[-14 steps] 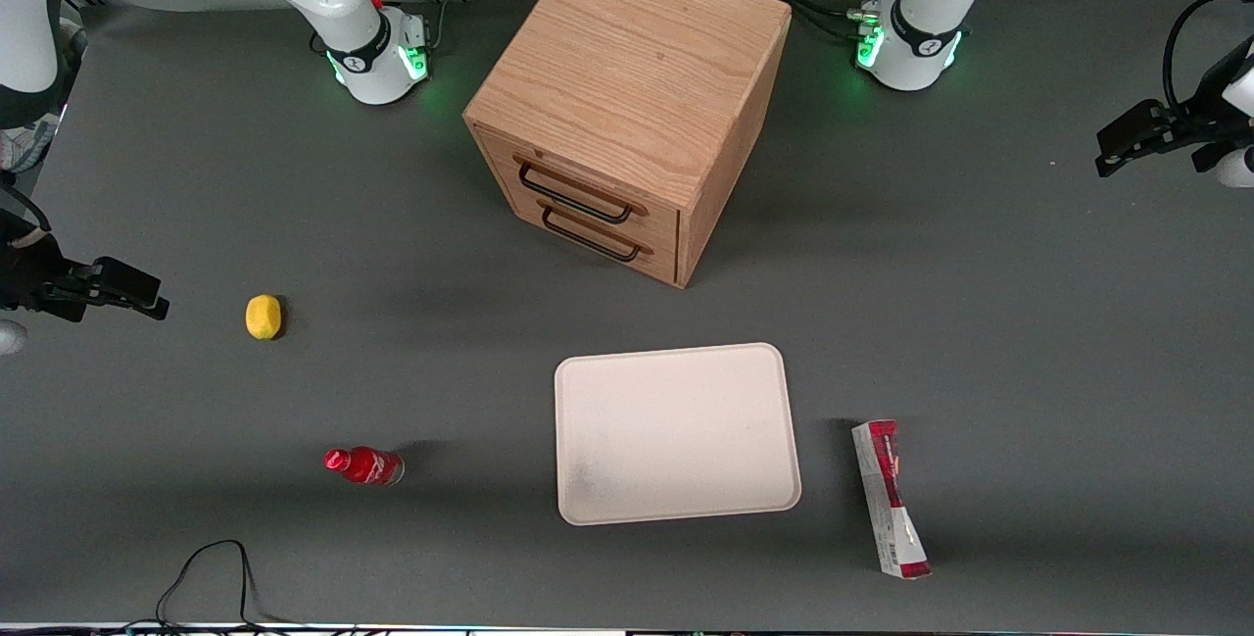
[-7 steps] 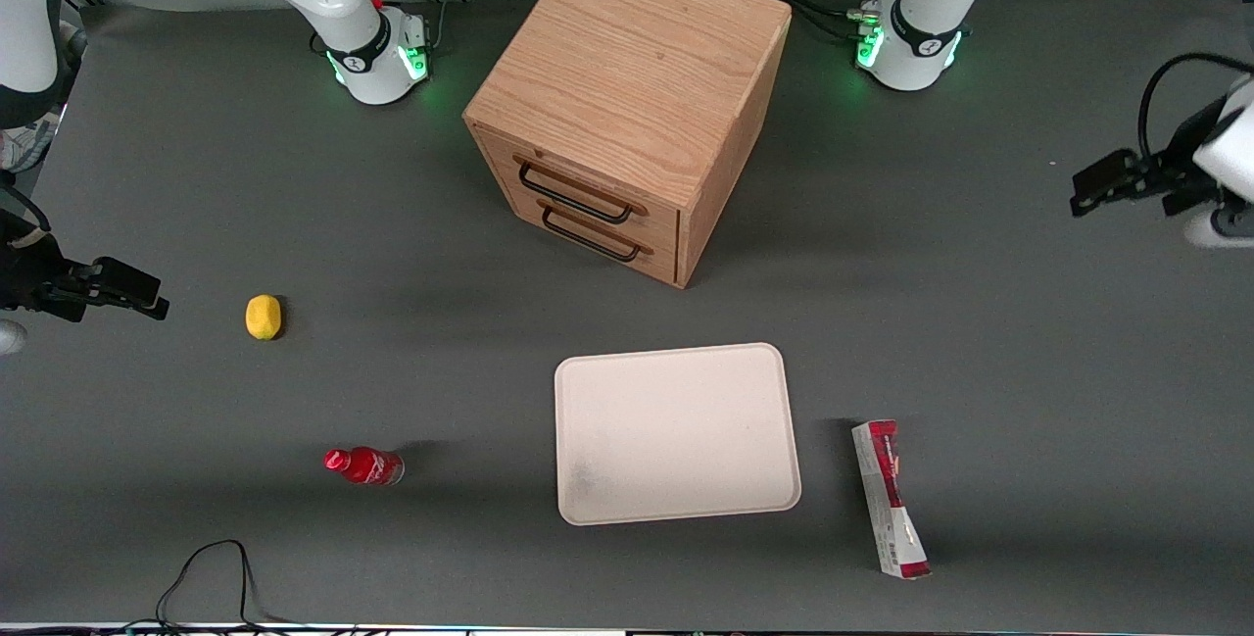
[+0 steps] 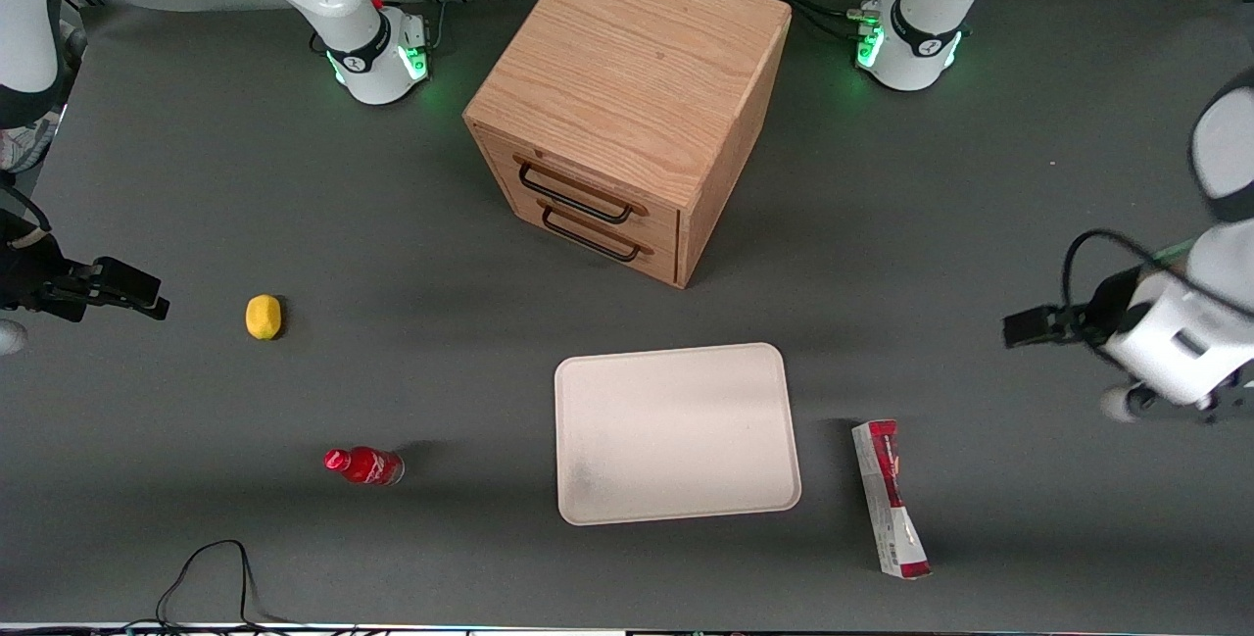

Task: Place red cookie box on tray
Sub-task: 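Move the left gripper down over the red-and-white cookie box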

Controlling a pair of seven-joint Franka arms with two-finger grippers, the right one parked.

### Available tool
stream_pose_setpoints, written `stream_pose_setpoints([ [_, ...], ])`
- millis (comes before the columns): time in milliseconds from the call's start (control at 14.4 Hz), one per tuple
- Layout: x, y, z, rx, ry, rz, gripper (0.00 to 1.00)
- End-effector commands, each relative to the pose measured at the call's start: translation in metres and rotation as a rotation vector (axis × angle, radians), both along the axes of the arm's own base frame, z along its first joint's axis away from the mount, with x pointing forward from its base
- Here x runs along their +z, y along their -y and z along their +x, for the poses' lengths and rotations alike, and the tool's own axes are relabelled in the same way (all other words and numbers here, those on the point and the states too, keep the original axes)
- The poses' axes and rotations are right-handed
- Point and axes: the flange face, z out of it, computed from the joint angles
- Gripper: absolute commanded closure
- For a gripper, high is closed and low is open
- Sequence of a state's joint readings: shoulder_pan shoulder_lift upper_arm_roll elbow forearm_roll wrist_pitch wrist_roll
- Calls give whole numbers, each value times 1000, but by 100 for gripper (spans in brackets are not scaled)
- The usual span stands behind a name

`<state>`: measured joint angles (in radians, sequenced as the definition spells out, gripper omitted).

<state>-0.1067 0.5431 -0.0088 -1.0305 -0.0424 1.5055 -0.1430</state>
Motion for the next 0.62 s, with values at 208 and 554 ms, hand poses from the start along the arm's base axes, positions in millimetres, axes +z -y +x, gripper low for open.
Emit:
stream_pose_setpoints([
  [208, -79, 28, 48, 108, 65, 33, 0],
  [554, -181, 68, 76, 156, 133, 26, 0],
])
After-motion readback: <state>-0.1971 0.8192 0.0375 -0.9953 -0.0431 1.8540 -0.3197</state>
